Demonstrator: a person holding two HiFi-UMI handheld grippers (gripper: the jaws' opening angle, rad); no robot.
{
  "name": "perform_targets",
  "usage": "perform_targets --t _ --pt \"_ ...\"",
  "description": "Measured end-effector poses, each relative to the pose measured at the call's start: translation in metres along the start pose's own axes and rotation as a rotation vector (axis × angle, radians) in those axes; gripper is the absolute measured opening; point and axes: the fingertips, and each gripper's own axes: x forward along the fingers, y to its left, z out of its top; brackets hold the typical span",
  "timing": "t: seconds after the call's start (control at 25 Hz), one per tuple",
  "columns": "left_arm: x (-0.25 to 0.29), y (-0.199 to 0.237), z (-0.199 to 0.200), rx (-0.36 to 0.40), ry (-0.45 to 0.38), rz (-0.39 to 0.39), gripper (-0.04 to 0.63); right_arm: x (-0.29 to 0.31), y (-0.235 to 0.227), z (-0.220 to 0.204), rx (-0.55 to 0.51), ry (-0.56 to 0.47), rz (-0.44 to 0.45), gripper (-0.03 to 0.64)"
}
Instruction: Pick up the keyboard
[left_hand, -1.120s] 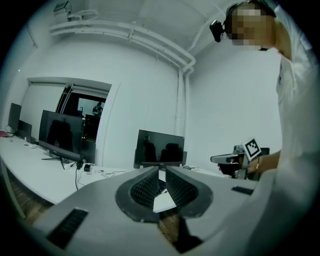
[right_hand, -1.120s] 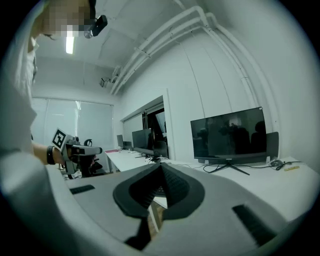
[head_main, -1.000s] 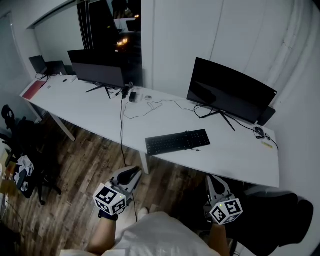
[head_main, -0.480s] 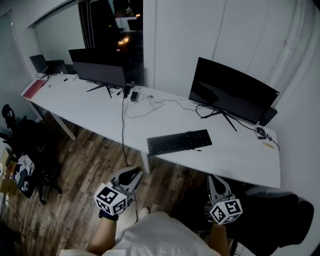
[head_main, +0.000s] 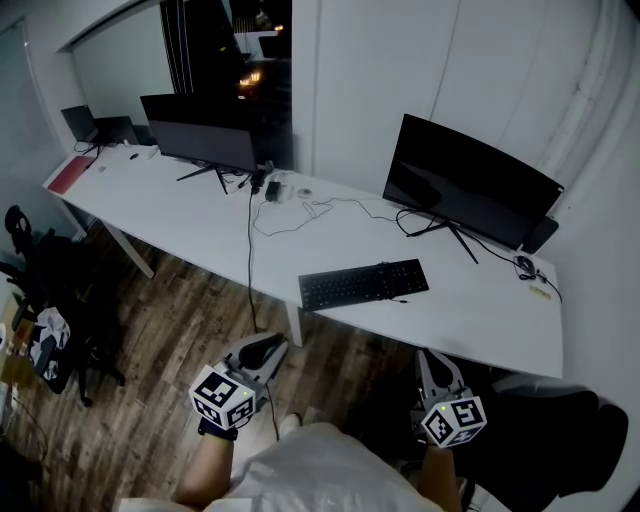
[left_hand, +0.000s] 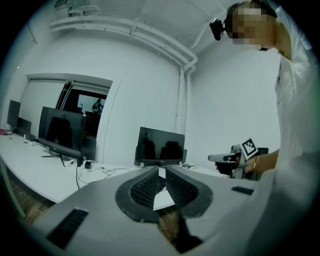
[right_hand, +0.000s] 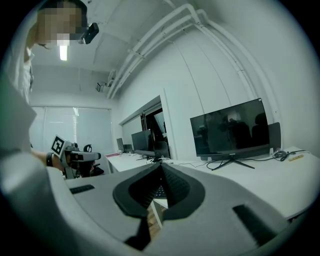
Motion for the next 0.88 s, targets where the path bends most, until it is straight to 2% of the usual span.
perform_targets --t 0.48,0.88 --pt "0.002 0.029 -0.010 -0.028 0.012 -0.015 0.040 0.029 0.010 -0.008 0.009 0.027 -0.009 0.003" --pt "0.012 0.081 -0.014 -0.044 0.018 -0.048 0.040 0.076 0.022 -0.011 0.012 0.040 -0.037 0.003"
